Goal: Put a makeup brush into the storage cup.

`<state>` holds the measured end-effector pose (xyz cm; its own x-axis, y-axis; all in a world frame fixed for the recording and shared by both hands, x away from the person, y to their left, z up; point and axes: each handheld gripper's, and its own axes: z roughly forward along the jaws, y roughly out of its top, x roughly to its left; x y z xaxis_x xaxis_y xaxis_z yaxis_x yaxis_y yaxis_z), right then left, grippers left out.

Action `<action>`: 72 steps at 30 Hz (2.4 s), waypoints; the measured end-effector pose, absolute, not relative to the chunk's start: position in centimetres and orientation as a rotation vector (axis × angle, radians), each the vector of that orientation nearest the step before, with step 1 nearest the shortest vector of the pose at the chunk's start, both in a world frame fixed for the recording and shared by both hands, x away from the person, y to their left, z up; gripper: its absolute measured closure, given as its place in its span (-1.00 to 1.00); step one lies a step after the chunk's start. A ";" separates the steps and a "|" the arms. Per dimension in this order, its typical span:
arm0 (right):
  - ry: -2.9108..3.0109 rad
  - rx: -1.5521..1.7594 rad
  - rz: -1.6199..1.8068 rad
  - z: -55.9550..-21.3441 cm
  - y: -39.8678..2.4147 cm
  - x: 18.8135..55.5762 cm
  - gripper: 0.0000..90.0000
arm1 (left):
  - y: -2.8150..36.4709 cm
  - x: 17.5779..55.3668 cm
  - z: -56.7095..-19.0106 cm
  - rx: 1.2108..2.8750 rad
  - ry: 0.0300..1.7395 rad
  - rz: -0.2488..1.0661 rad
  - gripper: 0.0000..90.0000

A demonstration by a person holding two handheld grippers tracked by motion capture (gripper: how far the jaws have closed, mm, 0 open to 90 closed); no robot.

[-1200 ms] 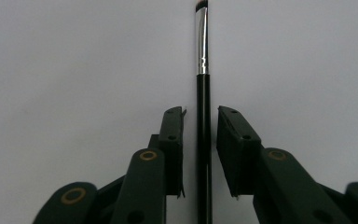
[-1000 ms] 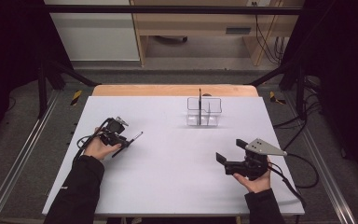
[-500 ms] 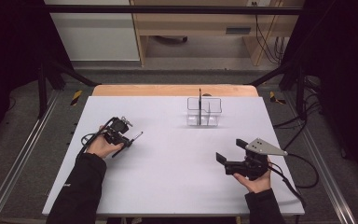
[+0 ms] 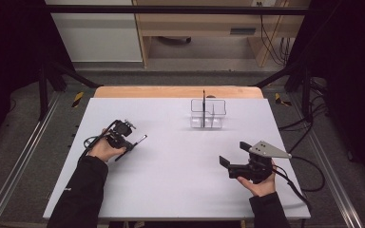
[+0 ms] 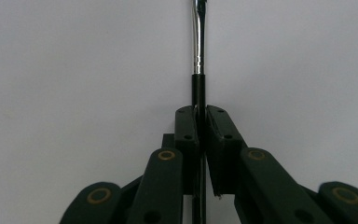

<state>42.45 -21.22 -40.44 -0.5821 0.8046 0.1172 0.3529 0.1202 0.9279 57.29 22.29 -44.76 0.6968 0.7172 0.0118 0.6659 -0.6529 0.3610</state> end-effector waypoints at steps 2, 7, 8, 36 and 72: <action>1.989 1.120 1.459 -40.4 -21.2 42.4 -0.86 | 22.3 57.3 -44.8 2.573 1.094 0.215 0.85; 1.991 1.119 1.456 -40.5 -21.2 42.5 -0.87 | 22.2 57.2 -44.8 2.578 1.085 0.226 0.85; 1.991 1.118 1.454 -40.5 -21.2 42.5 -0.86 | 22.2 57.2 -44.8 2.581 1.081 0.235 0.86; 1.986 1.122 1.466 -40.4 -21.0 42.4 -0.87 | 22.7 51.3 -41.2 2.339 0.965 0.401 0.86; 1.976 1.121 1.542 -39.7 -18.6 42.4 -0.89 | 21.1 44.7 -40.0 2.056 0.921 0.487 0.86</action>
